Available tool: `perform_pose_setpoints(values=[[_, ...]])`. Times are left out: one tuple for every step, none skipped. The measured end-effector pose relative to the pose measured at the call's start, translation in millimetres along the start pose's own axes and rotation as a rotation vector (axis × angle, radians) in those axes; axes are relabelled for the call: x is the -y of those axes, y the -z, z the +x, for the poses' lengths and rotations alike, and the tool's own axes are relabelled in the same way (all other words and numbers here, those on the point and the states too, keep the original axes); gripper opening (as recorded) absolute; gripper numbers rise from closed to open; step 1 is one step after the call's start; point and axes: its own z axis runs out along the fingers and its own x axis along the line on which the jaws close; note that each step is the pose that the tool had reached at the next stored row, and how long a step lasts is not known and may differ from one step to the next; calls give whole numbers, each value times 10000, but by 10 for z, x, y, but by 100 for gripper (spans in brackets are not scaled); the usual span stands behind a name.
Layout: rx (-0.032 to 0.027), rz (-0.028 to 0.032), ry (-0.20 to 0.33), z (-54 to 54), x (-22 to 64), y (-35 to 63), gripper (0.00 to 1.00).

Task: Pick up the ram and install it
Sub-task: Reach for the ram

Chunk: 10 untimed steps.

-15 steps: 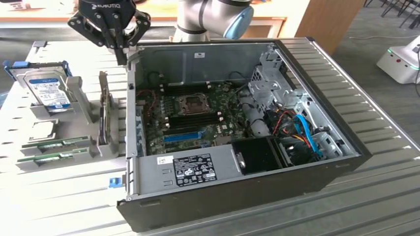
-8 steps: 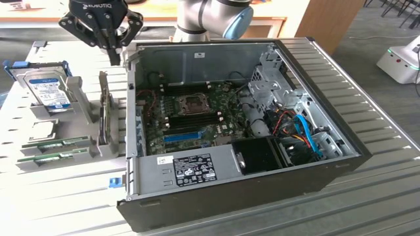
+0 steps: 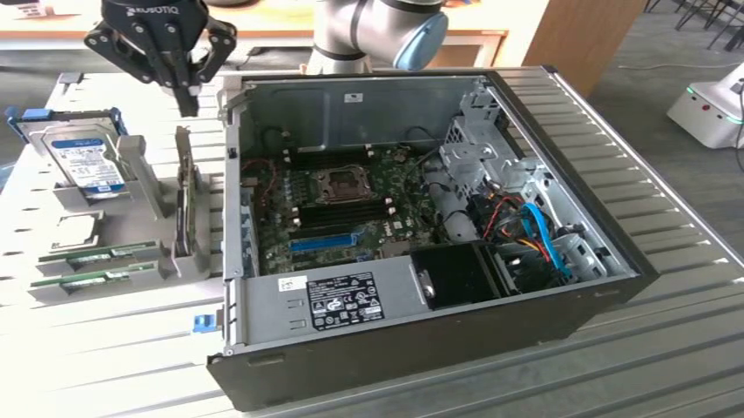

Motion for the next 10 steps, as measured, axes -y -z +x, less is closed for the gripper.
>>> perform_pose_setpoints(values=[[0,0,-1,21,1,0,11],[1,-1,-1,41,3,0,11],[0,-1,-1,63,5,1,11],[0,0,-1,84,6,2,11],[1,-1,0,104,8,2,11],[0,-1,0,124,9,2,11],[1,-1,0,146,11,3,11],[1,-1,0,171,13,3,11],[1,-1,0,192,14,3,11],[0,0,0,212,16,4,11]])
